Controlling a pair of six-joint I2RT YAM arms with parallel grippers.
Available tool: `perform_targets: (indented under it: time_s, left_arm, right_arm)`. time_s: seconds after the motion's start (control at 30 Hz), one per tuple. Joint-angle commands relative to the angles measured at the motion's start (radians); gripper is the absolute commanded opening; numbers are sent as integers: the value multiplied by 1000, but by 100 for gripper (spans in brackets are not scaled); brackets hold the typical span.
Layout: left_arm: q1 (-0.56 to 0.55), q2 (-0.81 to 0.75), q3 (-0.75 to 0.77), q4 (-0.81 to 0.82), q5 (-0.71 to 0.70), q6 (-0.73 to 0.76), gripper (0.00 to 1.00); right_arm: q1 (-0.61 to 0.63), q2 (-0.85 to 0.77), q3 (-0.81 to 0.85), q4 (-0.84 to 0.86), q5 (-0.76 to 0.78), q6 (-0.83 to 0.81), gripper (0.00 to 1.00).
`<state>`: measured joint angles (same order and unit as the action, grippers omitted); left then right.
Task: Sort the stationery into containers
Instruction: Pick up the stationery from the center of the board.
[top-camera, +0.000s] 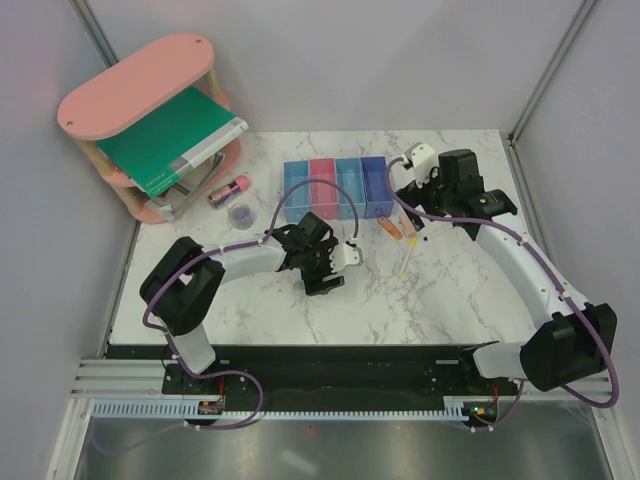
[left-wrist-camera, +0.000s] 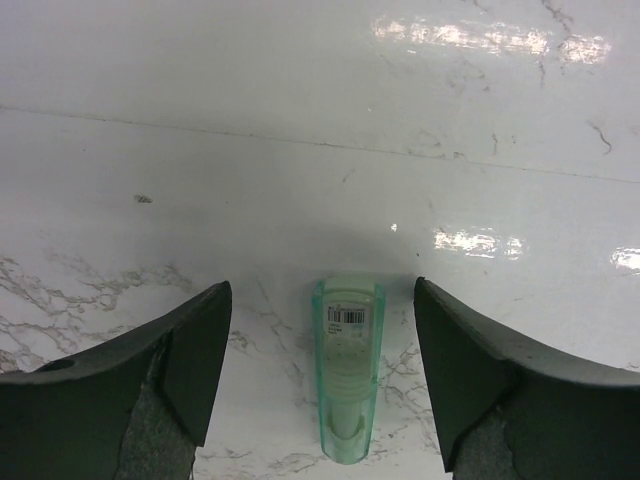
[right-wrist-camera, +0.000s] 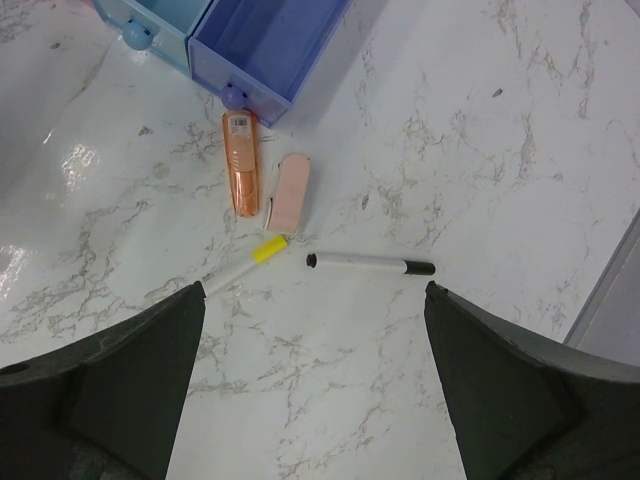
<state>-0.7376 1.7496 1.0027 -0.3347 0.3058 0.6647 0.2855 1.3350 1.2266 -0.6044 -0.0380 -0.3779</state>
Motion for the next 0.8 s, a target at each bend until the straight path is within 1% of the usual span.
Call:
perform_targets:
  time_s: [0.0,0.1,0.23,0.43,0.6,0.77]
  left_arm:
    - [-6,88,-49,-32,-161,50,78]
    - [-6,82,-52,-64,-186,75,78]
    - [-6,68,-44,-122,-209,118,81]
    - [-6,44,-13,-219,-221,133,85]
    - [-6,36,-16,-260,-234,154,85]
    - [-6,67,-3,-319,-214,182,85]
  right_arm:
    - [-3,-34,-12,26,-11,13,98]
    - [-3,-36,-18,28,-13,13,98]
    - [-5,-37,-18,31,-14,14,98]
    - [-3,-36,-13,29,-14,14,98]
    - [-3,-36,-16,28,-22,16,98]
    - [-5,-31,-9,28,-28,22,98]
